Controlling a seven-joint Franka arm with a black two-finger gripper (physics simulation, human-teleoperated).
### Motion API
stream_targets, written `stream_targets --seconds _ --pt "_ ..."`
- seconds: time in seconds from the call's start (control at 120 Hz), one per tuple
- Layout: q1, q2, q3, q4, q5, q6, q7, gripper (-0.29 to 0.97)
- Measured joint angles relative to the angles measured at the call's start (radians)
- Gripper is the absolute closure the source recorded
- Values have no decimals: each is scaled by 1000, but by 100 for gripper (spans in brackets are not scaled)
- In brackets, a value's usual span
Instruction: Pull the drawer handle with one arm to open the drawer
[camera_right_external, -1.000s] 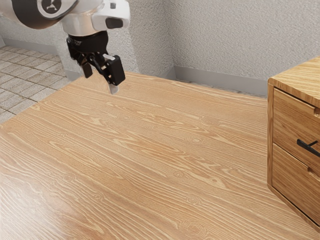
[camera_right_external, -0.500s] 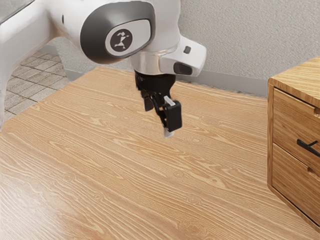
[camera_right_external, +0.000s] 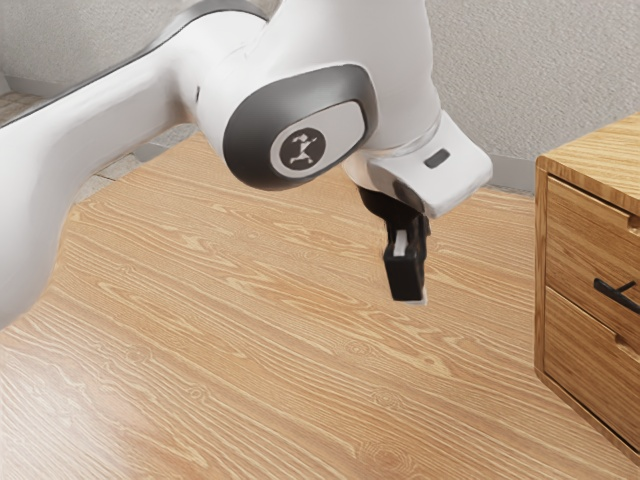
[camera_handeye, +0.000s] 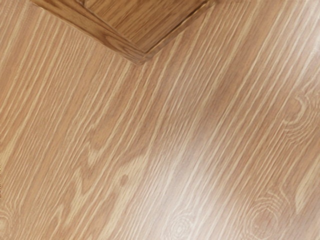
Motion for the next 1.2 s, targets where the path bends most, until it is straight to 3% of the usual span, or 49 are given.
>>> stream_targets --seconds 0.267,0.4,0.517,0.608,0.792,0.933,1.2 --pt "-9 -8 -65 -50 39 99 187 0" --pt "-14 13 -72 -47 46 122 265 0" --pt "-5 52 -128 2 53 137 321 0" --pt "-16 56 -189 -20 115 159 361 0" --pt "-2 5 -197 -144 173 300 427 0" --pt "-7 -47 -180 -205 145 395 466 0" --pt "-17 -15 -221 -178 90 486 518 0"
